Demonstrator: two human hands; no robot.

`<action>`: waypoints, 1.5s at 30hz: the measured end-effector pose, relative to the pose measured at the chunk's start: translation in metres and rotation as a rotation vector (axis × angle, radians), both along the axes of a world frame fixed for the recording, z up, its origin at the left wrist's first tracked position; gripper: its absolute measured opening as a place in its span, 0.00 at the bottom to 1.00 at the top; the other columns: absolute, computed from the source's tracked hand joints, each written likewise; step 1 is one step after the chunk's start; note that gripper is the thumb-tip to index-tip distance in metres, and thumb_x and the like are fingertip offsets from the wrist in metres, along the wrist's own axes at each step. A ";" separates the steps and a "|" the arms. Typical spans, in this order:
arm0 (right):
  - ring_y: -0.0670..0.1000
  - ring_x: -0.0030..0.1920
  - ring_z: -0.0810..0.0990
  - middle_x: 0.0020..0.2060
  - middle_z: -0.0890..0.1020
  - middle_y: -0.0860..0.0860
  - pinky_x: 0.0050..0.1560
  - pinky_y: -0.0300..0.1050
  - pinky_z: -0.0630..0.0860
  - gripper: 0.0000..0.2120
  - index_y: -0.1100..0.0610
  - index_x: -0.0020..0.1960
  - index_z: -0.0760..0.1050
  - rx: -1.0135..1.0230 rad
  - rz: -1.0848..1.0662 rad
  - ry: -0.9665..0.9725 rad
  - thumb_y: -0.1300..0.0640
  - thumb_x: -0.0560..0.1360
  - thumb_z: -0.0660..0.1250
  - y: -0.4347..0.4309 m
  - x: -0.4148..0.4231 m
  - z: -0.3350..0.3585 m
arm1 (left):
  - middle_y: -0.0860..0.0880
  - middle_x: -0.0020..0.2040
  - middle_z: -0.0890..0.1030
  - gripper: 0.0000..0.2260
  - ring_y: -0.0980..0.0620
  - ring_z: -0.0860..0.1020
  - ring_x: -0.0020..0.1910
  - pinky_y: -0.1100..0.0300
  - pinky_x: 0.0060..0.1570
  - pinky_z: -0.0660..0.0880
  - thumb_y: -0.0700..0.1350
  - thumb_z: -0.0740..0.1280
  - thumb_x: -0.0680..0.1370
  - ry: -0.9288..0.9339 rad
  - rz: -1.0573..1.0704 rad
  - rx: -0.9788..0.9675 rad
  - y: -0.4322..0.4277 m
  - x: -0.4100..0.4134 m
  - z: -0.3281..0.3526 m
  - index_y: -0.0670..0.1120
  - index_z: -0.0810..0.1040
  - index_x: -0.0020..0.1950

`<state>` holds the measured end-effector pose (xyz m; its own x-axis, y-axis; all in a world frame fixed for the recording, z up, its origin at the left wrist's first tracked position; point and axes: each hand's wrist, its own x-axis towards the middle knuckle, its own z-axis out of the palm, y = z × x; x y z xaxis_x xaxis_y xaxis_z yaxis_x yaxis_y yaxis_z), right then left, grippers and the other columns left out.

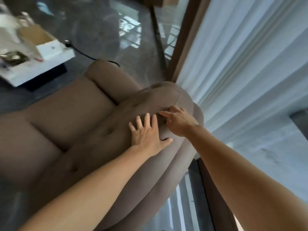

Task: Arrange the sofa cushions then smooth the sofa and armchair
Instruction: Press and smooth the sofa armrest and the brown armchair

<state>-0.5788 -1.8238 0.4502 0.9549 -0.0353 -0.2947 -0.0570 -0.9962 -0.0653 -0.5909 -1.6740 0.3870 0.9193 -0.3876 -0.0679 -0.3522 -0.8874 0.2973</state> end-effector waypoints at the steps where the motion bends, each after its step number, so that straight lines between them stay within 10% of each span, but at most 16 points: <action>1: 0.59 0.71 0.62 0.73 0.63 0.49 0.67 0.60 0.68 0.23 0.34 0.73 0.61 0.004 0.027 -0.006 0.46 0.79 0.51 -0.006 0.008 -0.005 | 0.44 0.79 0.55 0.52 0.35 0.54 0.75 0.31 0.68 0.51 0.79 0.52 0.63 -0.008 0.011 -0.005 -0.002 -0.001 0.001 0.49 0.50 0.78; 11: 0.59 0.72 0.55 0.73 0.60 0.49 0.66 0.69 0.61 0.29 0.34 0.74 0.53 0.050 0.295 -0.023 0.30 0.74 0.42 -0.029 0.019 -0.025 | 0.50 0.79 0.55 0.57 0.38 0.55 0.74 0.35 0.70 0.49 0.86 0.47 0.52 0.081 0.500 0.046 0.001 -0.026 0.006 0.60 0.50 0.77; 24: 0.60 0.67 0.60 0.69 0.62 0.52 0.60 0.65 0.66 0.41 0.39 0.75 0.53 -0.052 0.502 0.008 0.21 0.67 0.44 -0.032 -0.030 -0.031 | 0.56 0.78 0.56 0.53 0.45 0.54 0.74 0.43 0.72 0.52 0.85 0.53 0.54 0.089 0.420 0.053 0.026 -0.084 0.003 0.65 0.51 0.75; 45: 0.59 0.63 0.64 0.61 0.66 0.54 0.61 0.63 0.67 0.37 0.49 0.64 0.61 -0.033 0.307 0.022 0.24 0.67 0.59 0.193 -0.093 -0.029 | 0.56 0.79 0.55 0.35 0.53 0.49 0.77 0.49 0.74 0.49 0.75 0.48 0.72 0.049 0.350 -0.064 0.341 -0.174 0.002 0.62 0.54 0.76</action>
